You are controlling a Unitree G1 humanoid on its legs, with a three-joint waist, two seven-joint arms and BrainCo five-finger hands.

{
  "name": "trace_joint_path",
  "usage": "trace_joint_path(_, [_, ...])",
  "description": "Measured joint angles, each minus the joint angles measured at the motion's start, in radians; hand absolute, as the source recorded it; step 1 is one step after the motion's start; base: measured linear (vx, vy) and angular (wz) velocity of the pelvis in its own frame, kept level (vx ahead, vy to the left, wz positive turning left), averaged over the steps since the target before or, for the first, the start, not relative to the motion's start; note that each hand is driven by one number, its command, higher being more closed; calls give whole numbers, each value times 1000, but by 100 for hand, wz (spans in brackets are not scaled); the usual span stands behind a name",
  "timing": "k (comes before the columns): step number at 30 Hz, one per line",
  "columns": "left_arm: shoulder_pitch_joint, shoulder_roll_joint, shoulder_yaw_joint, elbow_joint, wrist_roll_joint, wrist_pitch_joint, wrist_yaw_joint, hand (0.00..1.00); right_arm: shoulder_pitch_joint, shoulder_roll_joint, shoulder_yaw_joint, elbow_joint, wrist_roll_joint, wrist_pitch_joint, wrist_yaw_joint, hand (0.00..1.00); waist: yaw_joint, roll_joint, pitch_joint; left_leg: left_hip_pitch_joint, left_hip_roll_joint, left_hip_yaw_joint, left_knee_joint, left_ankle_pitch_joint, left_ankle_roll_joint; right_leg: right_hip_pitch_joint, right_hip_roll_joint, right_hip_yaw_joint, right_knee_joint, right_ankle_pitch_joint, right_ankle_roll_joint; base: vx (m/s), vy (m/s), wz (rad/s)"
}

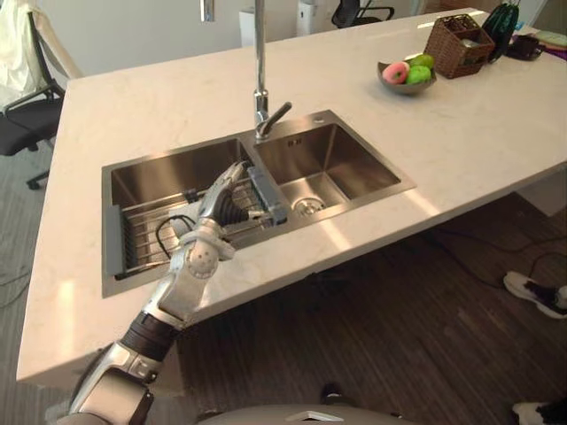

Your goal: Walk over to the sink, pick up the cup, carry it to the dishwasher, place the cup inside the dishwasher, then close the dishwasher door

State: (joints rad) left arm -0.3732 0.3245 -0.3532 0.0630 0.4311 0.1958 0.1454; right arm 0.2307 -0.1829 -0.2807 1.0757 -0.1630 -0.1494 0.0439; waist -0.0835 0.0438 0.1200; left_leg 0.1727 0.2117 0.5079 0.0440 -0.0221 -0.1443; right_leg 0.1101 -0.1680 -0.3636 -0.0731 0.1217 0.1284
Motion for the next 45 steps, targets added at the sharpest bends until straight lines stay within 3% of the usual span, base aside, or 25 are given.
trace_joint_path(4, [-35,22,0,140,71,38,-19,0,0,-9,2,-6,0,3,0,0,-6,9,3,10,-6,4,-15,5,-1,2,-1,4,-14,9,-1,-33,9,-3])
trace_joint_path(10, [-37,74,1,238,146,48,-32,0,3,-1,3,-36,-1,10,0,0,-11,7,4,21,-11,12,-35,12,-2,-5,0,10,-15,11,-4,-17,-1,-4])
trace_joint_path(18, [-42,103,23,315,183,59,-49,0,11,6,5,-39,-1,23,-1,0,-11,0,5,22,-15,11,-46,12,-2,-5,-1,9,-15,14,-1,8,2,0])
trace_joint_path(25, [-60,126,60,350,185,65,-22,0,11,7,6,-39,-1,23,-1,0,-17,-4,3,22,-20,10,-47,12,-2,-5,-4,8,-15,15,-1,0,0,0])
trace_joint_path(31, [-63,130,87,395,250,78,-14,0,11,15,6,-39,-1,23,-1,0,-27,-13,-2,25,-20,10,-47,12,-2,-9,-4,10,-16,15,-2,0,0,0])
trace_joint_path(45, [-63,130,117,468,310,58,-27,0,12,19,5,-39,-1,25,-1,0,-34,-13,-5,21,-22,14,-48,4,-4,-25,-2,25,-16,17,-2,-1,0,-3])
